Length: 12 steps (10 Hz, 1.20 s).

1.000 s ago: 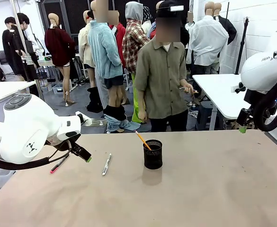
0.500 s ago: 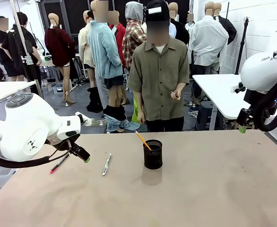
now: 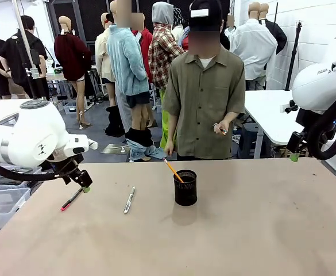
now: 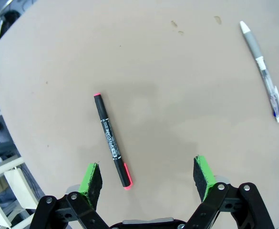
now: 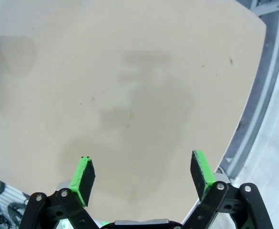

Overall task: Place the pens into the pen holder.
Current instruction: Pick up a writing instrument from the table and place it into the Pen holder.

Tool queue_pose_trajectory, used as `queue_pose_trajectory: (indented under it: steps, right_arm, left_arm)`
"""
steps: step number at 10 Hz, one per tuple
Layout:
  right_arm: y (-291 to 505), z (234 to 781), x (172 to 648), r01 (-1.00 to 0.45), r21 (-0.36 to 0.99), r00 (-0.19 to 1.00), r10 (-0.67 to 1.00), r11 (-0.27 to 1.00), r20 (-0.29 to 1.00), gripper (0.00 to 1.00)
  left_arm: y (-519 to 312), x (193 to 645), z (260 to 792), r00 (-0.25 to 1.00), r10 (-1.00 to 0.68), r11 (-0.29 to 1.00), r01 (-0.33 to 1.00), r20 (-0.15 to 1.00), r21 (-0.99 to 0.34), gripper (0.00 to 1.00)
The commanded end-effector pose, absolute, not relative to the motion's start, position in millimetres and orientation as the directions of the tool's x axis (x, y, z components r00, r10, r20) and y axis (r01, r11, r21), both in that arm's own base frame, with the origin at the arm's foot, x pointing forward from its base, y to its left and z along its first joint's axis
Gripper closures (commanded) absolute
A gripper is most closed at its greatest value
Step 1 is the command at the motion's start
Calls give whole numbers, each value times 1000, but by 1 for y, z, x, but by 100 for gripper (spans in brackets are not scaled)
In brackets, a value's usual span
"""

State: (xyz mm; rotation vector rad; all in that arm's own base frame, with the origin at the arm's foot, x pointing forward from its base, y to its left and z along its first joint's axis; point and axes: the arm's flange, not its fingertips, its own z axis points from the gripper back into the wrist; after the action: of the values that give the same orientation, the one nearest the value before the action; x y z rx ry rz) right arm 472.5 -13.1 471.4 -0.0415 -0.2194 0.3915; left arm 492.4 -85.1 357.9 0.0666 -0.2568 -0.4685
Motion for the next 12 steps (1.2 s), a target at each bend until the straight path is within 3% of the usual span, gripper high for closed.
queue_pose_trajectory:
  steps: [1, 10, 12]
  right_arm:
    - [-14, 471, 470, -379, -95, 899, 390, 921, 197, 0]
    - [-14, 471, 470, -379, -95, 899, 390, 921, 197, 0]
    - [-14, 471, 470, -379, -95, 899, 390, 921, 197, 0]
  left_arm:
    - [-84, 515, 346, 888, -421, 907, 411, 187, 88, 0]
    - [-46, 546, 310, 927, -374, 927, 375, 33, -16, 2]
    - [-45, 546, 309, 928, -372, 928, 372, 25, -10, 39]
